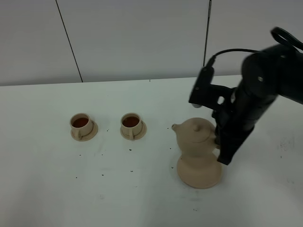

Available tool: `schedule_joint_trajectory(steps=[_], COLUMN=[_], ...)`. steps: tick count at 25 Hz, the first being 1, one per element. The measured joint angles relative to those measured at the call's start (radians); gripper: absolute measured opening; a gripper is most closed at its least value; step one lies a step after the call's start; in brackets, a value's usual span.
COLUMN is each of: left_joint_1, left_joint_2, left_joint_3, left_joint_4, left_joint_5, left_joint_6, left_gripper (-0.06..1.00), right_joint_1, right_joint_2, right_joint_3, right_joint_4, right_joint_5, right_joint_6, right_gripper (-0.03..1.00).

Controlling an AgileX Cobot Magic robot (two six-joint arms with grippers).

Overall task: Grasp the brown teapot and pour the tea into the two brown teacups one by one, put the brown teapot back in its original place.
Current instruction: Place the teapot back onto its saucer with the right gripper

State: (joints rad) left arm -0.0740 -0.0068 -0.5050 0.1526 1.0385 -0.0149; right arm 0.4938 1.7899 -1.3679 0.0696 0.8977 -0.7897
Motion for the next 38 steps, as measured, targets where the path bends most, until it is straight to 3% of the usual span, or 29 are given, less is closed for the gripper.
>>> schedule_joint_trajectory(steps=[9, 16, 20, 38], left_joint_1=[0.000, 0.000, 0.000, 0.000], left_joint_2=[0.000, 0.000, 0.000, 0.000], left_joint_3=[0.000, 0.000, 0.000, 0.000], left_joint_4=[0.000, 0.000, 0.000, 0.000], left_joint_5=[0.000, 0.000, 0.000, 0.000], left_joint_6=[0.000, 0.000, 0.000, 0.000], left_gripper=[0.24, 0.24, 0.24, 0.24], right_joint_1=[-0.008, -0.008, -0.008, -0.008], right_joint_2=[-0.025, -0.025, -0.025, 0.030], right_joint_3=[0.068, 0.199, 0.248, 0.249], right_joint_4=[-0.001, 0.002, 0.002, 0.001], right_joint_5=[-0.047, -0.227, -0.284, -0.282], right_joint_6=[0.037, 0.040, 0.041, 0.045], right_gripper=[0.10, 0.10, 0.10, 0.10])
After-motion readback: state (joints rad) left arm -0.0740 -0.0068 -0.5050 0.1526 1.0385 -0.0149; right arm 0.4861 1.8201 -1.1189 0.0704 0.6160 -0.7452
